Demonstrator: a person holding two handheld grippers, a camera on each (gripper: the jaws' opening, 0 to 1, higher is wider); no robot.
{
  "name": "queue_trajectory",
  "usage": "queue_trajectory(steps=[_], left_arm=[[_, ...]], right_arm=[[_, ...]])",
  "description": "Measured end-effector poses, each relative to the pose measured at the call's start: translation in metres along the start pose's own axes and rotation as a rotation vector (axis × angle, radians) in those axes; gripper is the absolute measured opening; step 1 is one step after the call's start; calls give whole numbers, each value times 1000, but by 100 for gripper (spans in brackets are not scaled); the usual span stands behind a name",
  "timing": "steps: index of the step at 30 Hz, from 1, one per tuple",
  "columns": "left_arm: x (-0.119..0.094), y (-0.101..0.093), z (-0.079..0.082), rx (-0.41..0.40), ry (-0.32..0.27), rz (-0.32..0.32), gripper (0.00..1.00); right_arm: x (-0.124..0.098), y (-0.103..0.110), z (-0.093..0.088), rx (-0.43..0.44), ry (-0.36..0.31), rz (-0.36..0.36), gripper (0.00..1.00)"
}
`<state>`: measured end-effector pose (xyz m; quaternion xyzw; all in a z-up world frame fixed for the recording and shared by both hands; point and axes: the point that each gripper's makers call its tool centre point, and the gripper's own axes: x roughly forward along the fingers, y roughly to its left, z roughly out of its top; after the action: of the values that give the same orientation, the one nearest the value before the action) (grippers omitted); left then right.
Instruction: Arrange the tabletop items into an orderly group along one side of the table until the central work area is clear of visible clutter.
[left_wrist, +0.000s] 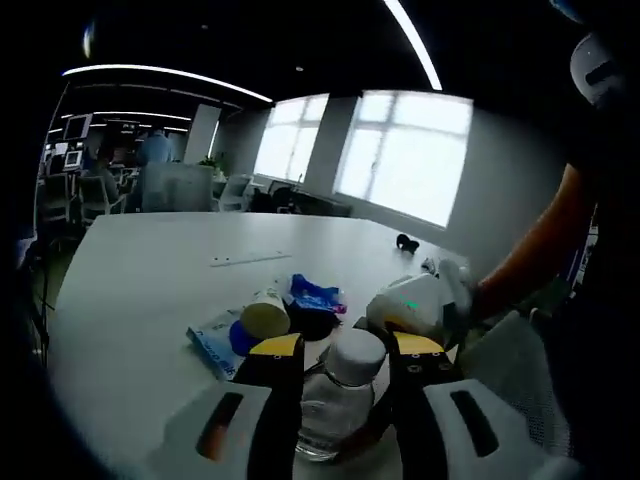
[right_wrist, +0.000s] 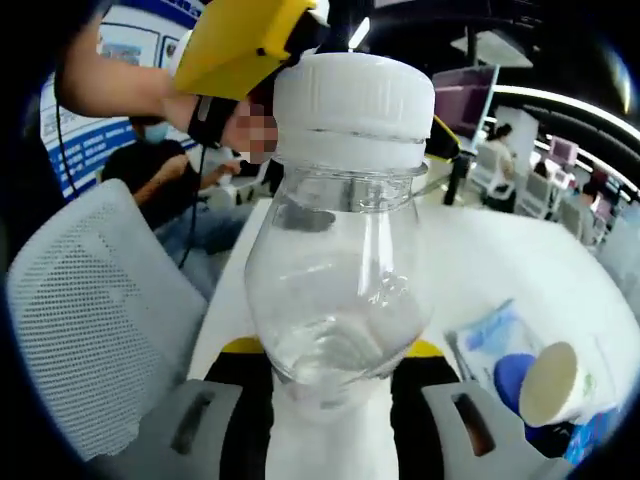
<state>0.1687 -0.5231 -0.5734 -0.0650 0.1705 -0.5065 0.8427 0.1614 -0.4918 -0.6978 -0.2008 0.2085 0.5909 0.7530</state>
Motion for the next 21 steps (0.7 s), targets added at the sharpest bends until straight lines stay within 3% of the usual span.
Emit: queue_trajectory(steps=[8,12,21], left_arm=[[0,-4,-8,-28,-11,27,35],[-1,-4,-9,-32,-21,52,38],[-12,2,-9,-32,-67,160,45]], right_arm=[[3,-3,3,-15,5,-44,41],[3,-6,3,18,0,-68,41],[1,-10,1,87,-12,-111,41]])
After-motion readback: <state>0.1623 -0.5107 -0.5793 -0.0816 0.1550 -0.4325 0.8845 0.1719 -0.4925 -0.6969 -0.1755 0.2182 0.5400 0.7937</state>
